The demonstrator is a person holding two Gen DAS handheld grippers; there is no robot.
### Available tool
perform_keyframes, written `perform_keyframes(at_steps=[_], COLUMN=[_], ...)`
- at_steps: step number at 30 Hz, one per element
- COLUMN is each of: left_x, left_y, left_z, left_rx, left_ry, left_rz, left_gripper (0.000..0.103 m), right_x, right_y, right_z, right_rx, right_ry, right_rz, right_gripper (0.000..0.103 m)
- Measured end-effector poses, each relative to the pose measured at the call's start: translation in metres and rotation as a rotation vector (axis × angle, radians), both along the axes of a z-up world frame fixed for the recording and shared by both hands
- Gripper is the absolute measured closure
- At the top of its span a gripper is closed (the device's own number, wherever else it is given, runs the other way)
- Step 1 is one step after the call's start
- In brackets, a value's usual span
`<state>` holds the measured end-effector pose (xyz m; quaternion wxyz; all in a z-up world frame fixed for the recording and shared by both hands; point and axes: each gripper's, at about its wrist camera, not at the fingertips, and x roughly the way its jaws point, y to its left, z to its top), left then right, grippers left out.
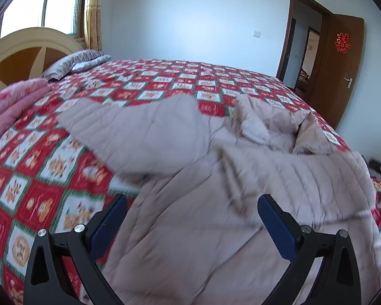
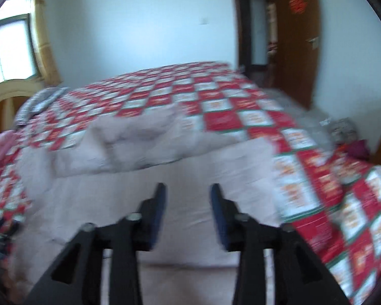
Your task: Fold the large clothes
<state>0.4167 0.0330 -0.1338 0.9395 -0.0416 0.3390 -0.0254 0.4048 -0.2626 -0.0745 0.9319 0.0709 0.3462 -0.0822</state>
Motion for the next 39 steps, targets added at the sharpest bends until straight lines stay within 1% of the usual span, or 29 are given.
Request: perform_keyframes(at_steps=[1,4,6,8,9,13,14,16,17,19,21,23,25,26,27,30,31,33,34,35,37,38,39], left_x=[0.009,0.026,0.039,0.047,0.05,0.049,0.047,0.042,0.037,0.03,0.026,0.027,0.037,0.047,0.059,0.099,0.112,0.128,0.135,0.144,0.157,0.158,0.158], left_y=[-0.011,-0.034,-0.042,-0.046,-0.046,-0.048,-0.045,-0.032,-0.016,0.011,0.054,0.094,0.135,0.156,0.177,0.222,0.233,0.245,0.246,0.249,0.257,0.258,0.255], left_z=[-0.002,-0.015,-0.033,-0.052,-0.058,-0.06,-0.057,-0.049,-0.041,-0.028,-0.008,0.005,0.011,0.011,0.008,-0.011,-0.019,-0.035,-0.04,-0.05,-0.066,-0.067,-0.065], left_rx=[0.012,0.054,0.097,0.127,0.128,0.153,0.129,0.038,-0.038,-0.142,-0.238,-0.278,-0.282,-0.284,-0.291,-0.305,-0.333,-0.396,-0.406,-0.41,-0.447,-0.443,-0.432], left_ry=[0.004,0.023,0.069,0.125,0.144,0.14,0.13,0.112,0.099,0.073,0.023,-0.018,-0.036,-0.031,-0.014,0.066,0.089,0.095,0.098,0.122,0.166,0.141,0.097], left_rz=[-0.006,0.006,0.021,0.034,0.036,0.035,0.027,0.019,0.029,0.067,0.121,0.195,0.296,0.366,0.434,0.565,0.599,0.628,0.634,0.645,0.67,0.686,0.687], left_gripper=[0.001,0.001,0.001,0.001,0.001,0.001,0.001,0.001,0.001,0.001,0.001,0.001,0.001,0.001,0.001,0.001,0.001,0.001,0.001,0.001,0.001,0.001,0.001], right_x=[0.001,0.004,0.003,0.0,-0.001,-0.002,-0.002,-0.005,-0.006,-0.007,-0.006,-0.006,-0.006,-0.006,-0.007,-0.006,-0.006,-0.005,-0.005,-0.005,-0.006,-0.006,-0.006], right_y=[-0.01,-0.027,-0.031,-0.03,-0.03,-0.028,-0.029,-0.029,-0.031,-0.027,-0.026,-0.024,-0.023,-0.023,-0.022,-0.022,-0.021,-0.021,-0.021,-0.022,-0.022,-0.022,-0.022], right_z=[-0.01,-0.046,-0.07,-0.079,-0.079,-0.079,-0.079,-0.078,-0.078,-0.078,-0.078,-0.078,-0.078,-0.078,-0.078,-0.078,-0.079,-0.079,-0.079,-0.079,-0.079,-0.079,-0.079], right_rx=[-0.001,0.061,0.061,0.057,0.056,0.041,0.041,0.051,0.06,0.065,0.055,0.046,0.038,0.036,0.034,0.029,0.026,0.024,0.026,0.029,0.031,0.031,0.032], right_ry=[0.02,0.09,0.111,0.085,0.076,0.066,0.064,0.056,0.05,0.046,0.048,0.051,0.05,0.05,0.048,0.05,0.051,0.051,0.051,0.051,0.05,0.05,0.05], right_rz=[-0.019,-0.051,-0.058,-0.055,-0.056,-0.056,-0.056,-0.056,-0.052,-0.049,-0.048,-0.048,-0.049,-0.049,-0.05,-0.049,-0.05,-0.05,-0.05,-0.05,-0.05,-0.05,-0.05], right_gripper=[0.058,0.058,0.058,0.056,0.055,0.052,0.051,0.05,0.048,0.045,0.044,0.042,0.042,0.041,0.041,0.04,0.04,0.04,0.04,0.04,0.04,0.039,0.039])
